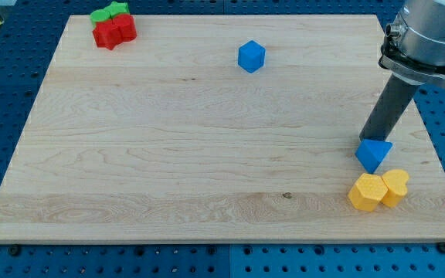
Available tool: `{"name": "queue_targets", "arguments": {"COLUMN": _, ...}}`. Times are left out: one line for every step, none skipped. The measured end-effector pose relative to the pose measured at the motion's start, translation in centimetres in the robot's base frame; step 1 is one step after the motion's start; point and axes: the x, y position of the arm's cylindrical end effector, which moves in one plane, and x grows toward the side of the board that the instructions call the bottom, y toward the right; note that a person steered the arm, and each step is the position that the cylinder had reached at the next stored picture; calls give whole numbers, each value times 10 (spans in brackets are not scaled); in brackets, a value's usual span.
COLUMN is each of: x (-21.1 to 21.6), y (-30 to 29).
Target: Place the blue cube into the yellow blocks
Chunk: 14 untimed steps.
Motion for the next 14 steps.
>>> {"name": "queue_targets", "arguments": {"x": 0, "y": 0}}
{"name": "queue_targets", "arguments": {"x": 0, "y": -9}}
{"name": "queue_targets", "arguments": {"x": -13, "y": -39}}
{"name": "queue_targets", "arguments": {"x": 0, "y": -60}}
{"name": "queue_targets", "arguments": {"x": 12, "y": -43}}
{"name": "queue_targets", "arguments": {"x": 16, "y": -33}}
{"name": "queue_targets", "arguments": {"x": 16, "y": -33}}
{"name": "queue_targets", "arguments": {"x": -4, "y": -33}}
{"name": "queue_targets", "arguments": {"x": -19, "y": -33}}
{"name": "queue_targets", "arguments": {"x": -14, "y": -28}}
{"name": "queue_targets", "arguments": {"x": 6, "y": -28}}
{"name": "queue_targets", "arguments": {"x": 7, "y": -28}}
{"name": "queue_targets", "arguments": {"x": 1, "y": -15}}
{"name": "queue_targets", "arguments": {"x": 12, "y": -15}}
